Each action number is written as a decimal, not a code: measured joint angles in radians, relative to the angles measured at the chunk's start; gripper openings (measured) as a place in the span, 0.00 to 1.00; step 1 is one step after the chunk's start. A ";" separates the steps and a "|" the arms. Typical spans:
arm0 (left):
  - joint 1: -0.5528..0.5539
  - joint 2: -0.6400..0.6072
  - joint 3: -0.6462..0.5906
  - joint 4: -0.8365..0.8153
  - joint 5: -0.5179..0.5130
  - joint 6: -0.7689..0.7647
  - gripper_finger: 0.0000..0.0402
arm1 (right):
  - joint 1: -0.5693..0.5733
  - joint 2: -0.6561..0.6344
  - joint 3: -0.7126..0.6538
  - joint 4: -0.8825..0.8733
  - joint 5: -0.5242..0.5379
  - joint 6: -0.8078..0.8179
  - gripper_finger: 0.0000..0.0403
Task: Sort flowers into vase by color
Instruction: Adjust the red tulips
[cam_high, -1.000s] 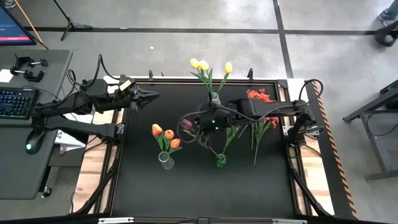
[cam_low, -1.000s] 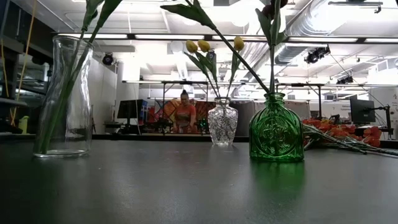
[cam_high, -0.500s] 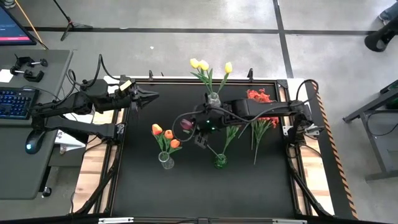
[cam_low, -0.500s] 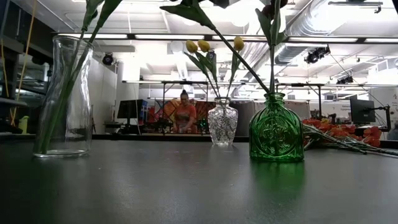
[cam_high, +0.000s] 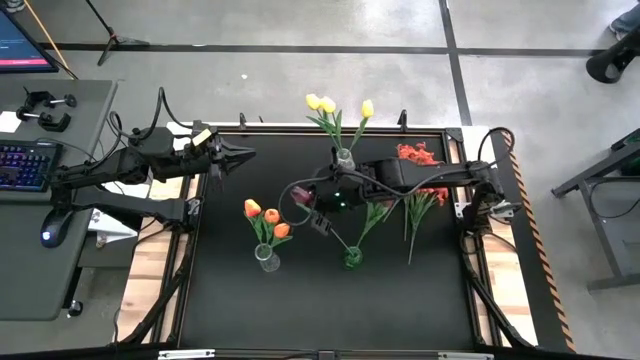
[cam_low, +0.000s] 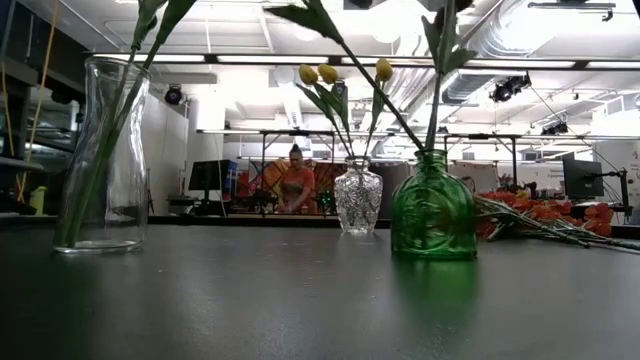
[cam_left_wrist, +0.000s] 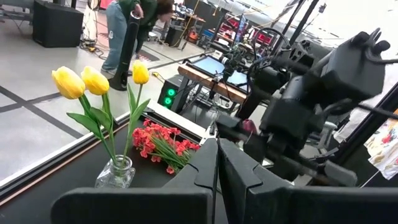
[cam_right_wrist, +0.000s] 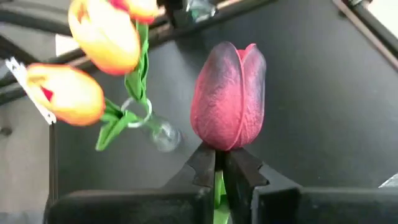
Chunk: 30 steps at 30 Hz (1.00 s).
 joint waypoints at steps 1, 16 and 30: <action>0.000 0.000 0.000 0.000 0.000 0.000 0.00 | 0.005 -0.010 0.000 0.004 0.019 0.002 0.04; 0.001 0.000 0.000 -0.002 -0.001 -0.002 0.00 | 0.114 -0.078 0.001 -0.014 0.291 0.080 0.01; 0.001 0.000 0.000 -0.002 -0.003 -0.019 0.00 | 0.238 -0.079 0.001 -0.228 0.600 0.354 0.01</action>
